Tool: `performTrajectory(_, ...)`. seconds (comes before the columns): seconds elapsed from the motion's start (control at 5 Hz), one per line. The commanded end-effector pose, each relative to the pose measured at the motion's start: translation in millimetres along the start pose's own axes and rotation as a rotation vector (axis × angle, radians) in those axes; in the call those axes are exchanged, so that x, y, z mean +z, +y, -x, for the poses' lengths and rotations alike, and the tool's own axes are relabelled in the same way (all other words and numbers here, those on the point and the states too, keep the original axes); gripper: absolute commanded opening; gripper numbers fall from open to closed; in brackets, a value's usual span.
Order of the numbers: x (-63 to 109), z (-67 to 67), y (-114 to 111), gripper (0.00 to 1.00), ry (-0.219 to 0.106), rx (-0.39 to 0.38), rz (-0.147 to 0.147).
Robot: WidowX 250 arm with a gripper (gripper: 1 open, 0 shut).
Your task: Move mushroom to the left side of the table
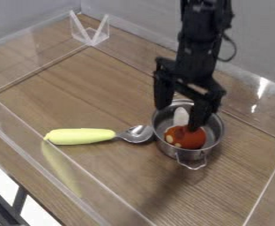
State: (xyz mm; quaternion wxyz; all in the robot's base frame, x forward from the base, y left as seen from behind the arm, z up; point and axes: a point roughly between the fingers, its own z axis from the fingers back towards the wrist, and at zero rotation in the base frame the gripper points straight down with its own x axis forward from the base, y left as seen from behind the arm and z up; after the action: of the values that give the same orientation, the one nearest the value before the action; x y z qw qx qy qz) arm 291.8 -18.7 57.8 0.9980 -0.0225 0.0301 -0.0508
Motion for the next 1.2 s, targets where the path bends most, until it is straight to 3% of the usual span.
performTrajectory(0.0,-5.6,-5.3,-5,1.00,-0.028,-0.009,0.012)
performTrajectory(0.6,-19.3,-7.1,-1,1.00,-0.010,-0.011,0.026)
performTrajectory(0.8,-19.2,-7.3,0,0.00,-0.004,-0.011,0.031)
performTrajectory(1.0,-18.6,-7.3,3,0.00,-0.002,-0.001,0.035)
